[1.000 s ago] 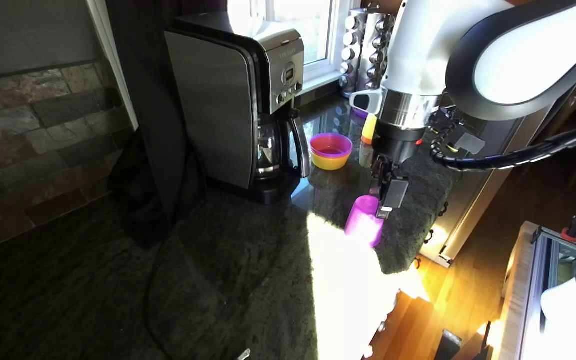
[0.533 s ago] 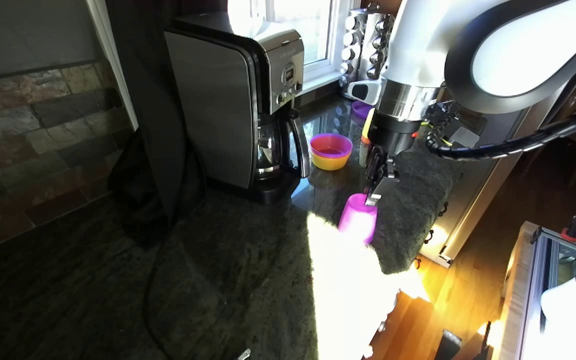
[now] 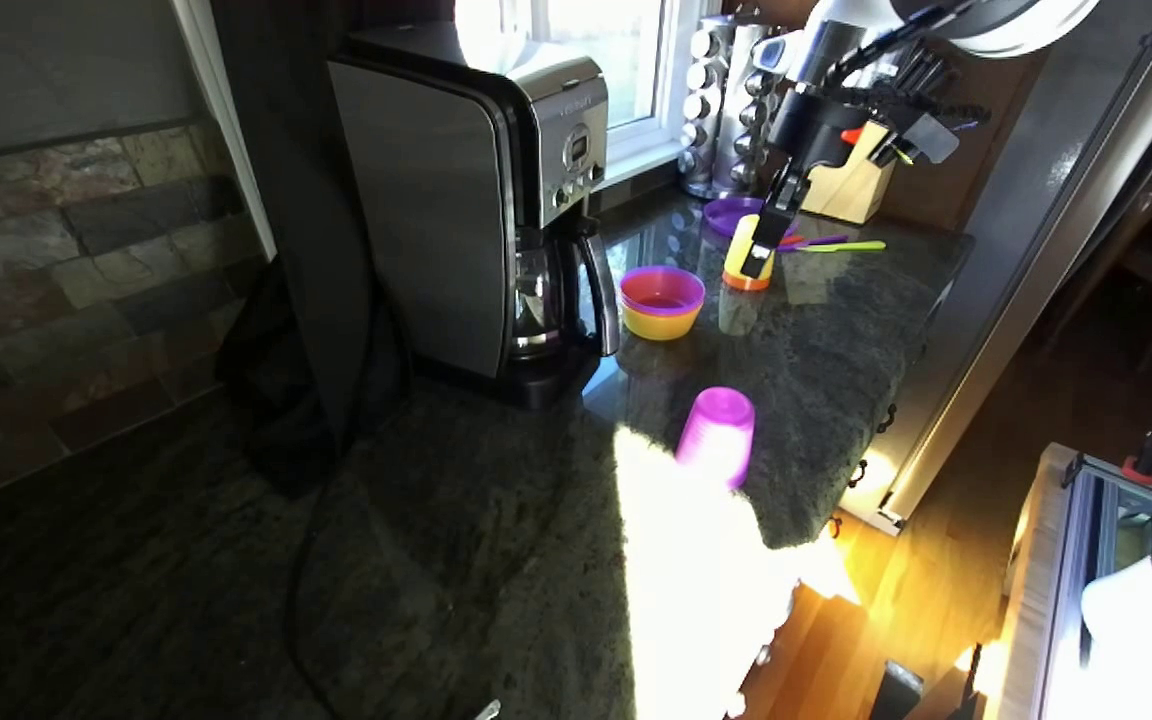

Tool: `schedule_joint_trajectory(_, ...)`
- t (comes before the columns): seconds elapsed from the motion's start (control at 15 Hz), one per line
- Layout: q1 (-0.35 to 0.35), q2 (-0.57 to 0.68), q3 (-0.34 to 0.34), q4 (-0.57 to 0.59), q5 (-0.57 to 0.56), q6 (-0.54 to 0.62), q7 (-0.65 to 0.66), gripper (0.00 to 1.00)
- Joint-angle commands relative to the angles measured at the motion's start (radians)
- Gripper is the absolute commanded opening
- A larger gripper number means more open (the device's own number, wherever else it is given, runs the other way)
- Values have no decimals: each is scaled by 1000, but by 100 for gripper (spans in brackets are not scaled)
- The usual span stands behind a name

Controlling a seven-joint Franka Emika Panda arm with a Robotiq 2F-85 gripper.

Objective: Stack the cups

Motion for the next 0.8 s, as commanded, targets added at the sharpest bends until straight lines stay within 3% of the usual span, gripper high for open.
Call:
schedule_joint_trajectory(0.0,-25,-28,-15,33,18,-83,21,34)
schedule_joint_trajectory(0.53,49,-32,114,-87,5,-11,67,93)
schedule_joint_trajectory(0.6,58,-29,133,-107,3,10,88,99)
schedule_joint_trajectory(0.73,75,-21,171,-154,3,96,131,100)
